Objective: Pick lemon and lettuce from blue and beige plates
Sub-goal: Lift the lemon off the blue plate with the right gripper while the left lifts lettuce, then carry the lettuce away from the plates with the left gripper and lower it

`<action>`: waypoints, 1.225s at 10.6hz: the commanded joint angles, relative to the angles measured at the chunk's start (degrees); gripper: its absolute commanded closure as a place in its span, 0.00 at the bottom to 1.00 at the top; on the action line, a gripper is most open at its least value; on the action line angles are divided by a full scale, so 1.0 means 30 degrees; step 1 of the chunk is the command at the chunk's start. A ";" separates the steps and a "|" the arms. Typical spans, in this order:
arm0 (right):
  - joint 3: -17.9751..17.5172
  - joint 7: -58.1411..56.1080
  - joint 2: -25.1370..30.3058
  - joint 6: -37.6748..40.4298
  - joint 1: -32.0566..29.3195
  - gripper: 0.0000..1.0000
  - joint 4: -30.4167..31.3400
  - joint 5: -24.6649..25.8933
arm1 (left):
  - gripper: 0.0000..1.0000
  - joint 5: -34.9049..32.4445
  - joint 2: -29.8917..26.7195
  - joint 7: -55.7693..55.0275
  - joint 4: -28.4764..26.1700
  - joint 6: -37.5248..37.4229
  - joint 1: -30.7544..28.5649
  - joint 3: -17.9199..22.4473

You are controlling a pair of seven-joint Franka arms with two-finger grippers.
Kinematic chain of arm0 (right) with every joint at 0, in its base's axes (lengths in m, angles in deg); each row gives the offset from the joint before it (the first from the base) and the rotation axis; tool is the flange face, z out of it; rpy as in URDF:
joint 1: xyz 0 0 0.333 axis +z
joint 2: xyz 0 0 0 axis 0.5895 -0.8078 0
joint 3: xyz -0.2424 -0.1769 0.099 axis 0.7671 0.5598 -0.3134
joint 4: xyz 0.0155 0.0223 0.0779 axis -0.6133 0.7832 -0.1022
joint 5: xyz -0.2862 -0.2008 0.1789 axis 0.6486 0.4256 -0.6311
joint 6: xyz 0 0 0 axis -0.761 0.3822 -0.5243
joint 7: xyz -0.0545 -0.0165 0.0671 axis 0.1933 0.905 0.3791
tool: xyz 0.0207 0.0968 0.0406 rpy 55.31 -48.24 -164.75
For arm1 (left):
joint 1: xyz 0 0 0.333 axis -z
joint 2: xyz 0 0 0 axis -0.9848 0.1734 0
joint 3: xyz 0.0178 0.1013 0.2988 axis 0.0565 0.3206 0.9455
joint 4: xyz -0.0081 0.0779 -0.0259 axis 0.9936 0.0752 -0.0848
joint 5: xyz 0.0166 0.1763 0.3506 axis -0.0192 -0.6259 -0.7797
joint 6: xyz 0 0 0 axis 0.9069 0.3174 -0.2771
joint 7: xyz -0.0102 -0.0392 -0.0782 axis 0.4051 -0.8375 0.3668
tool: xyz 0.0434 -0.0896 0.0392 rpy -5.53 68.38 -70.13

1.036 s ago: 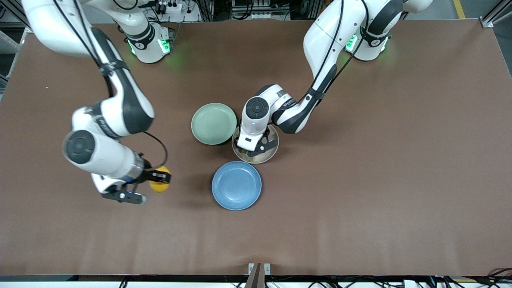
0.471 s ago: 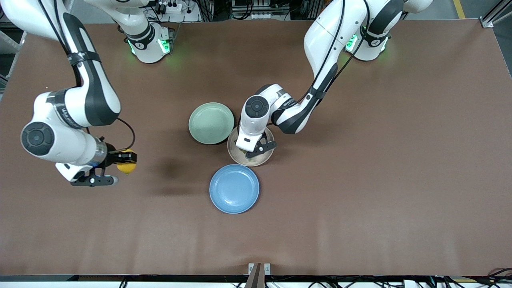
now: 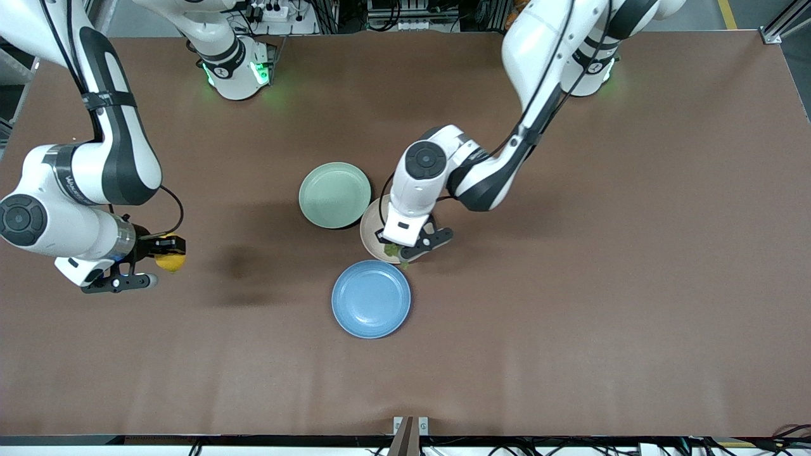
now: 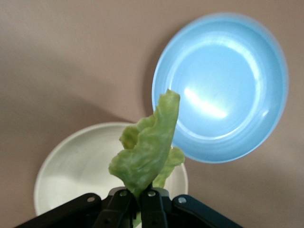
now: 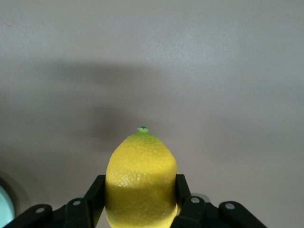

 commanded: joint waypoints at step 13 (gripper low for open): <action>0.0931 -0.1859 -0.0522 -0.9620 -0.0346 0.46 0.6656 -0.0364 | 1.00 -0.0477 -0.4774 1.2601 -0.0602 -0.6311 -0.8450 -0.0047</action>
